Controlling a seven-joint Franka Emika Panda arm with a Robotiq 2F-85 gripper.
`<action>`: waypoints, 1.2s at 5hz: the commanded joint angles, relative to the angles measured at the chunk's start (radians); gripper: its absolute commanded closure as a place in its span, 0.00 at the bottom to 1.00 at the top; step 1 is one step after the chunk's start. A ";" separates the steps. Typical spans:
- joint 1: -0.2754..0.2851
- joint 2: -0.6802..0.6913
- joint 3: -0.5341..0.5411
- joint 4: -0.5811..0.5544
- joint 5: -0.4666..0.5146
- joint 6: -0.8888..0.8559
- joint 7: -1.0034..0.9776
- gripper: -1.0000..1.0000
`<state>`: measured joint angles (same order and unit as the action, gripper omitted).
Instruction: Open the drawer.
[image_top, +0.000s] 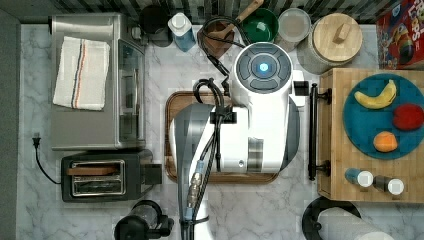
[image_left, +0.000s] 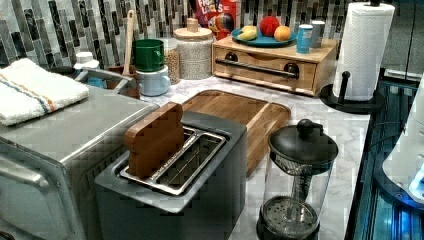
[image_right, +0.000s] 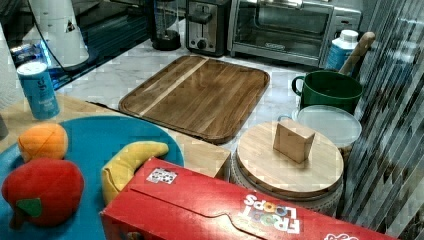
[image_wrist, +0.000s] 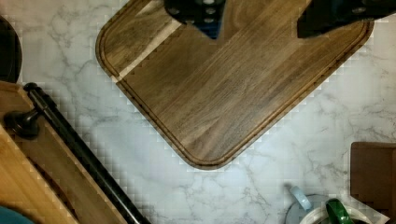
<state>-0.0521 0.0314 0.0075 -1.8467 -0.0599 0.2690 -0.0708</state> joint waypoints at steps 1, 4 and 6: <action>0.003 0.000 0.007 0.000 -0.001 0.000 -0.005 0.00; -0.045 -0.052 -0.024 -0.135 0.002 0.061 -0.382 0.00; -0.085 -0.037 -0.067 -0.161 -0.026 0.077 -0.705 0.00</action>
<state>-0.0859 -0.0008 -0.0115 -2.0078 -0.0873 0.3335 -0.6958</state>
